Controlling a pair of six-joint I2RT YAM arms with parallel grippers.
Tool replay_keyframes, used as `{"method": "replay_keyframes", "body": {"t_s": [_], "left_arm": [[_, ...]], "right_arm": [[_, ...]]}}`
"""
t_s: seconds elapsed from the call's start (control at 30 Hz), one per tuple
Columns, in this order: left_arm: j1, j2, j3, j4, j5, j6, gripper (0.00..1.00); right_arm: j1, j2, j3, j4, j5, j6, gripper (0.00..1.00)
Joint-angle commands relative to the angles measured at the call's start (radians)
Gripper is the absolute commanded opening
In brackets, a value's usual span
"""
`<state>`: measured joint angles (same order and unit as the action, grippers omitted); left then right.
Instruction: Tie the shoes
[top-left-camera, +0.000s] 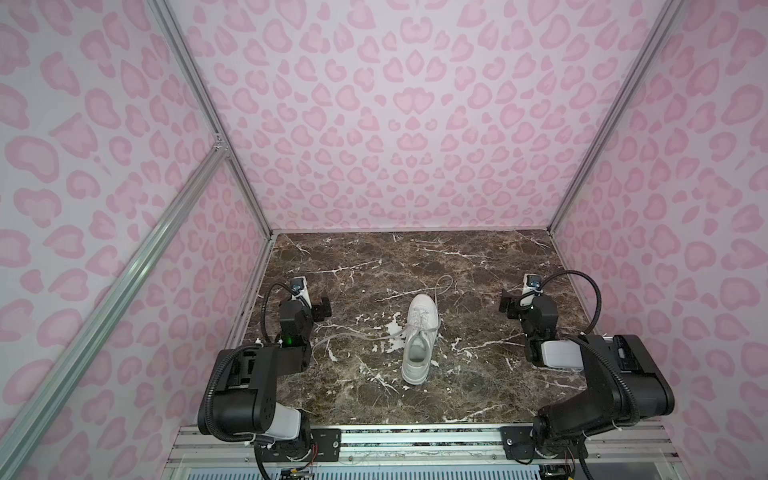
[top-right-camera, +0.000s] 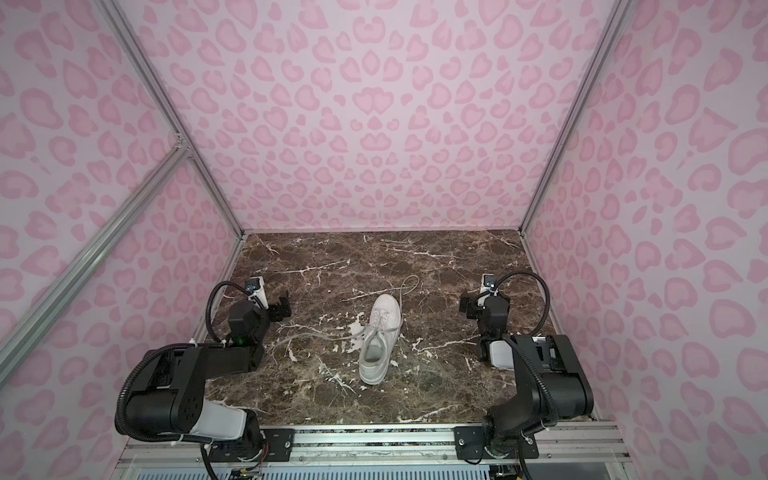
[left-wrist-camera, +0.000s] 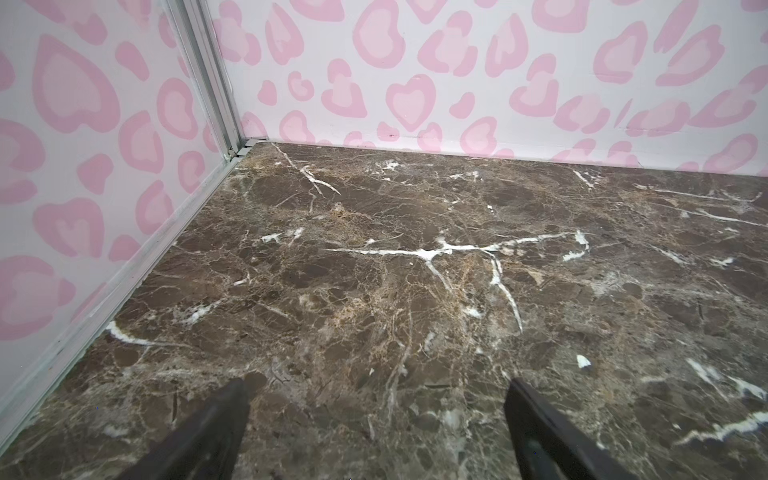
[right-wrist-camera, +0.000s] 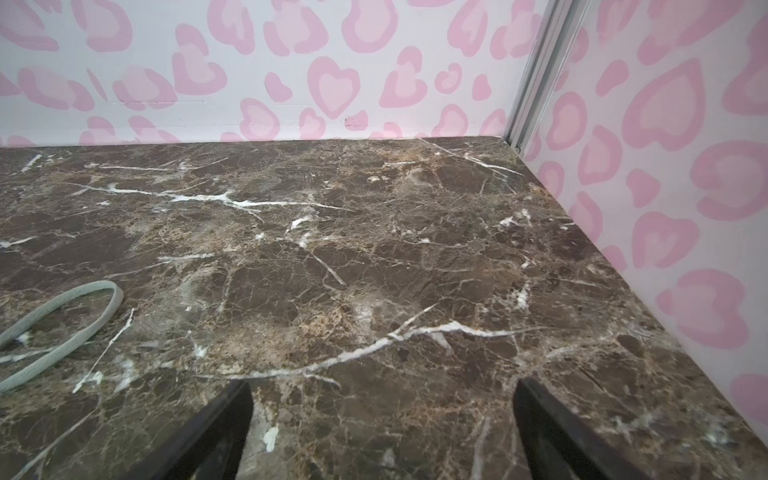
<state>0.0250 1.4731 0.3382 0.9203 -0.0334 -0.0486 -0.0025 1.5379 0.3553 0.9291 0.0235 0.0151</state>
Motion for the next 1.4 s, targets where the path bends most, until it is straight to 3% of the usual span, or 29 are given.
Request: {"method": "replay_keyframes", "body": {"t_s": [0.0, 0.9, 1.0, 1.17, 1.37], "left_arm": [[0.0, -0.001, 0.004, 0.031, 0.002, 0.007, 0.97], [0.0, -0.01, -0.003, 0.043, 0.006, 0.008, 0.97], [-0.025, -0.112, 0.081, -0.192, -0.095, -0.01, 0.97], [-0.025, -0.276, 0.217, -0.553, -0.086, -0.101, 0.97], [-0.037, -0.304, 0.45, -1.09, -0.029, -0.256, 0.99]], "right_arm": [[0.001, 0.001, 0.002, 0.008, 0.008, -0.001, 1.0], [-0.003, -0.005, -0.003, 0.01, 0.016, 0.01, 0.99], [-0.003, -0.053, -0.018, 0.02, 0.076, 0.035, 0.98], [0.012, -0.229, 0.199, -0.599, 0.073, 0.031, 0.94], [0.157, -0.211, 0.501, -1.211, 0.185, 0.15, 0.94]]}}
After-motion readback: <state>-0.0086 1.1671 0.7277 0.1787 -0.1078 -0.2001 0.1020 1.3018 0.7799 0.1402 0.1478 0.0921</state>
